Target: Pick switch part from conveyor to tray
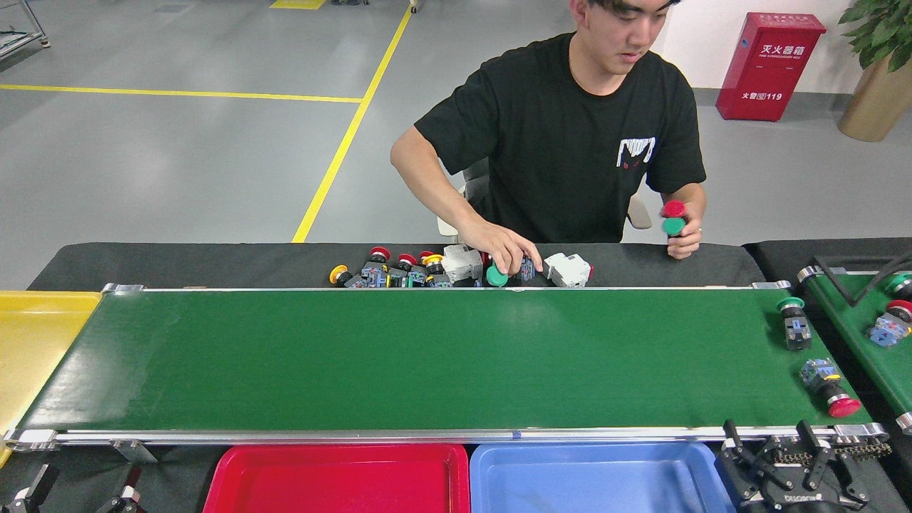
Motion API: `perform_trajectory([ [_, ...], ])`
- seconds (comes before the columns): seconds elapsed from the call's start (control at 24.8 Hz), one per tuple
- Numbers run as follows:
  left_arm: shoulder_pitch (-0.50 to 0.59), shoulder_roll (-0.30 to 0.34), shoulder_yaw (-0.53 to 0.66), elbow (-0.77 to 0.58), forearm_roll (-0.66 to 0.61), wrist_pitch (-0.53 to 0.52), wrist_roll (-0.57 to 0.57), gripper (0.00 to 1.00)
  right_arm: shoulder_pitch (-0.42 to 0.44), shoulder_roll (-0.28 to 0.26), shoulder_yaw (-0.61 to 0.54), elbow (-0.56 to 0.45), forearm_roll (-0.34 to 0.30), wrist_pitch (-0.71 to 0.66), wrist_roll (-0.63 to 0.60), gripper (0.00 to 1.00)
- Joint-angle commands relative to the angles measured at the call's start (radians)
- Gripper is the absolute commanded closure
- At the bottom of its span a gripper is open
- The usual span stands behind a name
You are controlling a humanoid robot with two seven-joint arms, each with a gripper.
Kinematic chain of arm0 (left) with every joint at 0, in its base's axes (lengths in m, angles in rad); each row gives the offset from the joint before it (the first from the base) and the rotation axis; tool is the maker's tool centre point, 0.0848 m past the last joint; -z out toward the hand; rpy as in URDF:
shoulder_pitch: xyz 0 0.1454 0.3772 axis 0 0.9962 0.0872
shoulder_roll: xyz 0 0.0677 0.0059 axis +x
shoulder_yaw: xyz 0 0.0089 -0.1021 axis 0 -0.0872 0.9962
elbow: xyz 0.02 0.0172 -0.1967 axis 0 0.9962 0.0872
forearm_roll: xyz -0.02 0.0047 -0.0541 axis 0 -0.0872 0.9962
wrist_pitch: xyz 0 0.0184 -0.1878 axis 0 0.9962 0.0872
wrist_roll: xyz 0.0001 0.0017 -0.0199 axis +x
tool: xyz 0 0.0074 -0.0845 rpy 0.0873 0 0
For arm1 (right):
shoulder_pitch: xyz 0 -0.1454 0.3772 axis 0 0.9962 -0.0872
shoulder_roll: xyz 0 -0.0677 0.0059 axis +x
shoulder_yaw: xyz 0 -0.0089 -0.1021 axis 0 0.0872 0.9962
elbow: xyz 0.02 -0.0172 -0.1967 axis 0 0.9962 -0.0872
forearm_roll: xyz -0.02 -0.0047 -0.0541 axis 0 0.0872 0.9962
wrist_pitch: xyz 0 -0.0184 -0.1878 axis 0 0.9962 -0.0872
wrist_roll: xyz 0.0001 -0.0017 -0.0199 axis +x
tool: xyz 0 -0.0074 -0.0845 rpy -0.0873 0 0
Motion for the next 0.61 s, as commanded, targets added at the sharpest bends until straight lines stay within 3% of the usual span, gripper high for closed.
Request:
perform_trajectory([
  [0.0, -0.004, 0.015, -0.001, -0.011, 0.000, -0.004, 0.008, 0.00, -0.018, -0.018, -0.026, 0.005, -0.004, -0.031, 0.021, 0.00],
  [0.57, -0.009, 0.018, -0.001, -0.012, 0.000, -0.007, 0.008, 0.00, -0.071, -0.019, -0.047, 0.065, -0.004, -0.108, 0.116, 0.00],
])
